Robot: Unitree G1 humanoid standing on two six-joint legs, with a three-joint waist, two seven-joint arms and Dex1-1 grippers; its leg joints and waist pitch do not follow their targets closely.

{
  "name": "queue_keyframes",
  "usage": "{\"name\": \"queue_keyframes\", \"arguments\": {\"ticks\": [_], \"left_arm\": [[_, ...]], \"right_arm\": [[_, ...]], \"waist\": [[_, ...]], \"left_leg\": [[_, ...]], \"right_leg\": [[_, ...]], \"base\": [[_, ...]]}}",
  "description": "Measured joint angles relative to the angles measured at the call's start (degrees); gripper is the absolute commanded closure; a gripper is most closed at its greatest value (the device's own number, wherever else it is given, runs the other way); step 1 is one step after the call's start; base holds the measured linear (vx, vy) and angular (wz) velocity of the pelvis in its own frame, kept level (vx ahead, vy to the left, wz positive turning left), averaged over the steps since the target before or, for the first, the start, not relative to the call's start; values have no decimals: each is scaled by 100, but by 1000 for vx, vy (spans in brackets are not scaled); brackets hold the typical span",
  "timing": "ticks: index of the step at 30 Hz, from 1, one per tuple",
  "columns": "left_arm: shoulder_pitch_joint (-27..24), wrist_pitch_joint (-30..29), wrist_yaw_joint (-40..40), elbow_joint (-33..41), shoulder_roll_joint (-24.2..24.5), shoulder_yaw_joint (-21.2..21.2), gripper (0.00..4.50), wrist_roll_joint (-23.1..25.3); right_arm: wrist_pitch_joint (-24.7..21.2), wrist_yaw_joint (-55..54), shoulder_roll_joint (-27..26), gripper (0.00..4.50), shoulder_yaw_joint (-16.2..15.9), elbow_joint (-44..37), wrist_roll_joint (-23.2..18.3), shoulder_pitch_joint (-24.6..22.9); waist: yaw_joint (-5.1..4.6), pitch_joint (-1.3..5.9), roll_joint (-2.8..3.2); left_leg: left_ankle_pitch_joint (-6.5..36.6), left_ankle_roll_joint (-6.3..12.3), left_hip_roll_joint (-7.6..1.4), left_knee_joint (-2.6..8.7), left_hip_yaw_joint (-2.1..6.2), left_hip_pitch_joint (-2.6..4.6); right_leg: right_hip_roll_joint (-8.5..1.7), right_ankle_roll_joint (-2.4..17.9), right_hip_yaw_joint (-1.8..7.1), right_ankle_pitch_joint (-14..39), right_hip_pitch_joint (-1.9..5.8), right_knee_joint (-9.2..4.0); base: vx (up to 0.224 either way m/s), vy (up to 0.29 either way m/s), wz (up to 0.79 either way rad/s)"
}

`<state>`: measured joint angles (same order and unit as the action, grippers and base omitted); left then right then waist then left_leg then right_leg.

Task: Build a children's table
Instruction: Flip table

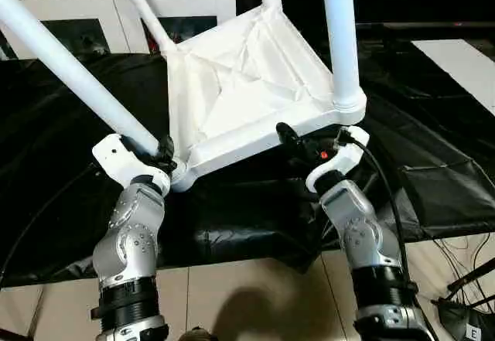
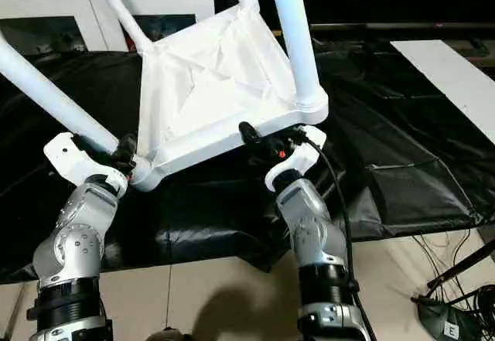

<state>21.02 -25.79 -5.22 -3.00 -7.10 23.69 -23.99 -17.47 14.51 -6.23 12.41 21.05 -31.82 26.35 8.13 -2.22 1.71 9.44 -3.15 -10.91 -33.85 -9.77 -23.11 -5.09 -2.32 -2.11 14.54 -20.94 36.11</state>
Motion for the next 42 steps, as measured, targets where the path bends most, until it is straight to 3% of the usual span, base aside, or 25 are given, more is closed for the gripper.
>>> {"name": "queue_keyframes", "arguments": {"ticks": [7, 22, 23, 31, 42], "left_arm": [[46, 8, 4, -71, 0, 1, 212, -1], [88, -36, 129, -151, 6, -89, 212, -7], [88, -39, 142, -151, 6, -109, 212, -8], [61, -160, 259, -98, -6, -211, 212, -9], [56, -191, 292, -89, -14, -225, 212, -10]], "right_arm": [[39, -54, -23, 0, 415, 896, -357, 693], [942, -67, 68, 0, 1091, 3175, -456, 2294], [962, -69, 80, 29, 1117, 3213, -463, 2307], [1116, 19, 176, 82, 1390, 3784, -577, 2545], [1355, 106, 305, 176, 1473, 4246, -457, 2705]], "waist": [[-11, -1, -1], [18, 0, 0], [19, 0, 0], [13, 0, -1], [5, -1, -1]], "left_leg": [[-5, 7, 5, -1, -20, -4], [-14, 19, 3, -2, -30, -18], [-21, 29, 3, -2, -30, -20], [-29, 43, 2, -4, -35, -31], [-31, 46, 0, -6, -40, -33]], "right_leg": [[-17, -10, 2, -15, -3, -2], [-26, -10, -12, -23, -4, -2], [-26, -10, -13, -22, -4, -2], [-29, -9, -15, -23, -12, -1], [-29, -6, -15, -25, -15, 0]], "base": [[0, 0, 0], [0, 0, 0], [0, 0, 0], [0, 0, 0], [0, 0, 0]]}}
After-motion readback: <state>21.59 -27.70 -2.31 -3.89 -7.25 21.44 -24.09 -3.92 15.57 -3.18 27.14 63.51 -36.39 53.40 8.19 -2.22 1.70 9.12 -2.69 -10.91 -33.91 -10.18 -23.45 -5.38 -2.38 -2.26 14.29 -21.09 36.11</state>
